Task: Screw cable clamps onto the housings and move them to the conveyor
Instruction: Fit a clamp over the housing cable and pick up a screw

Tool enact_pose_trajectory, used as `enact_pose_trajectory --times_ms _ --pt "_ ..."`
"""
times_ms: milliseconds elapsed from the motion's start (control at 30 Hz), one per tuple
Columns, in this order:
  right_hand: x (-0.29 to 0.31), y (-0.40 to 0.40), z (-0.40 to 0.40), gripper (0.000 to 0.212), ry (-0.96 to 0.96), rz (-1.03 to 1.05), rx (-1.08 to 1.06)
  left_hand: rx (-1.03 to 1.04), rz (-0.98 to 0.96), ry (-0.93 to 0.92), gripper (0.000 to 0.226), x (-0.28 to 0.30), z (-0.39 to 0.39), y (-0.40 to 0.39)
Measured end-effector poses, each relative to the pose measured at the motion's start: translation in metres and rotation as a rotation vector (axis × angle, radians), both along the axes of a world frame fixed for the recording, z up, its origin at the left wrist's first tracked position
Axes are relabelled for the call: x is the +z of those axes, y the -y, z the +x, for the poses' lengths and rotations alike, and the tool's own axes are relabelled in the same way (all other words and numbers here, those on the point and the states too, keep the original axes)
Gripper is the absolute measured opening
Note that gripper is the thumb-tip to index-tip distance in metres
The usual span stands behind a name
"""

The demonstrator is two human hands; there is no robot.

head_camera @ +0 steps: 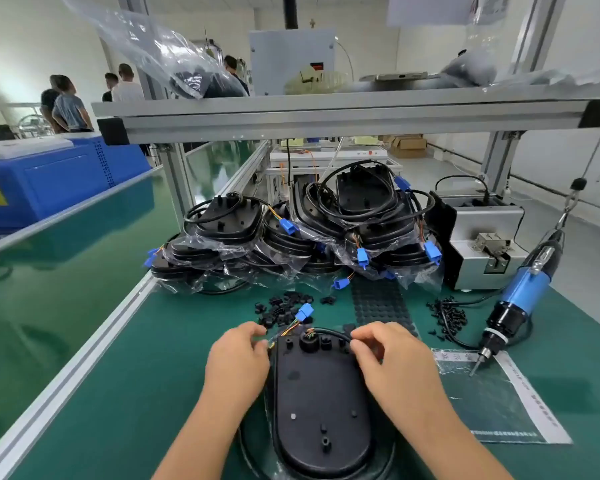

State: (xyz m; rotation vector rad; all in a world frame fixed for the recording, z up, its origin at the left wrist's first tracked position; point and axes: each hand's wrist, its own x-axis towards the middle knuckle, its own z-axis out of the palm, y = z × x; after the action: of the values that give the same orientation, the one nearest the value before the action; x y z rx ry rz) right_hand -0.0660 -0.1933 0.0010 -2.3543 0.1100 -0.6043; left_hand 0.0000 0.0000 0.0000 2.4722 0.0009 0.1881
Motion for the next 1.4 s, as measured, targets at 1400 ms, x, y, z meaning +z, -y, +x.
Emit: enact_pose_trajectory --times_ms 1400 --pt "0.0 0.026 0.027 0.014 -0.125 -0.035 0.203 -0.51 0.546 -0.138 0.011 0.022 0.096 0.079"
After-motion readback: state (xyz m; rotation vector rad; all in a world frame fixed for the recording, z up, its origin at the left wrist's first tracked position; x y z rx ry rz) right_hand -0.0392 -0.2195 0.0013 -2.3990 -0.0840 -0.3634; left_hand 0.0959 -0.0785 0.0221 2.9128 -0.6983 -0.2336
